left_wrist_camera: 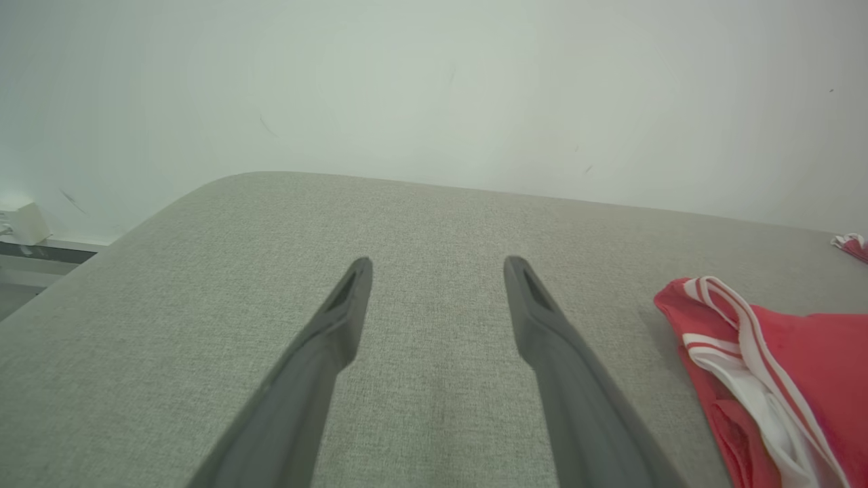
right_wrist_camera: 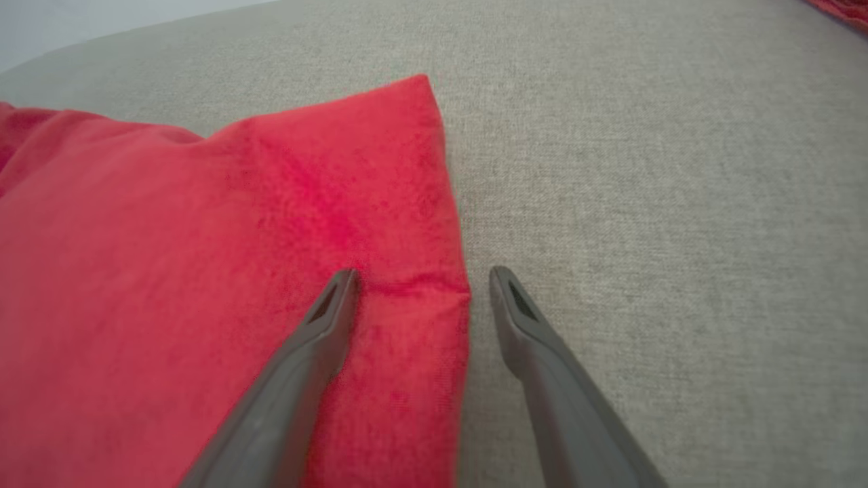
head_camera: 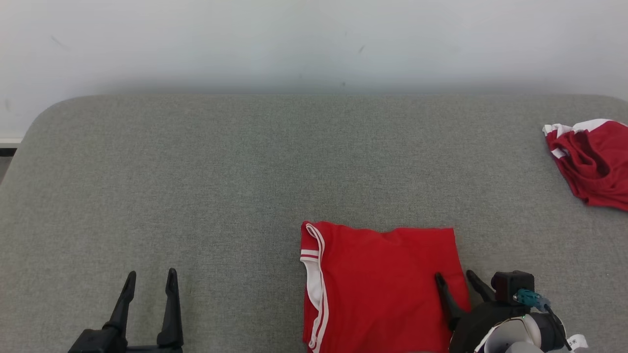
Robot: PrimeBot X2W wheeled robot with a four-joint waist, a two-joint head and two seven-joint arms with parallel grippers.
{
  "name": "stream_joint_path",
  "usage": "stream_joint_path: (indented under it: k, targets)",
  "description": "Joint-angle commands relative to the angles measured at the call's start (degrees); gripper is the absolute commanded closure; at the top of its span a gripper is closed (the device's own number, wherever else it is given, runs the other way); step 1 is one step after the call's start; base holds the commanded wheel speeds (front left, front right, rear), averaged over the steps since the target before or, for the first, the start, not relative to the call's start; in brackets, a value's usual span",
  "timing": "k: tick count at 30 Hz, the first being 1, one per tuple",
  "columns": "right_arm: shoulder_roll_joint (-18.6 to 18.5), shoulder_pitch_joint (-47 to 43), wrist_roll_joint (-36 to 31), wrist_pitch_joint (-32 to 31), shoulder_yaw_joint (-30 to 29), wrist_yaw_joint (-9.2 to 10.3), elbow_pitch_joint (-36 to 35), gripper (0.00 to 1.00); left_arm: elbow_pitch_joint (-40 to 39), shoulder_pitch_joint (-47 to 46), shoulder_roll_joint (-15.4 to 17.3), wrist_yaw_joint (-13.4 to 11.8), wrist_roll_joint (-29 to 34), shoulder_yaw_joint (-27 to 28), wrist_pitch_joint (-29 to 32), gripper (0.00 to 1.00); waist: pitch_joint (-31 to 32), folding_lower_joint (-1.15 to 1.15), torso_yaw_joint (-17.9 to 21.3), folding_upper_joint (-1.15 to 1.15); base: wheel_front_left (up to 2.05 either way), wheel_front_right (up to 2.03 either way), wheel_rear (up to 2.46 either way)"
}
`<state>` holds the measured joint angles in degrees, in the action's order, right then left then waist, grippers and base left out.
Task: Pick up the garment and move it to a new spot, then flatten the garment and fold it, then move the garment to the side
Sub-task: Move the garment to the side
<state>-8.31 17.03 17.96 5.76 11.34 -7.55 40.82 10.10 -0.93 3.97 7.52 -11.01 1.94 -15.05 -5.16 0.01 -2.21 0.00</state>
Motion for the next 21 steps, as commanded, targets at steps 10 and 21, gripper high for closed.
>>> stream_joint_path:
  k: [10,21]
  targets:
    - [0.7,3.7,5.9,0.0,4.0,0.17,5.7,1.0,0.4,-1.6,0.5,-0.1,-0.6,0.5,-0.2,0.0,-1.0,-0.01,-0.4,0.0,0.0,0.0,0.0]
    - [-5.7,16.3,7.3,1.2,6.6,0.17,4.6,1.0,-0.9,-4.1,0.7,-0.1,-1.1,-1.1,-0.2,0.0,-5.8,-0.01,0.7,0.0,0.0,0.0,0.0]
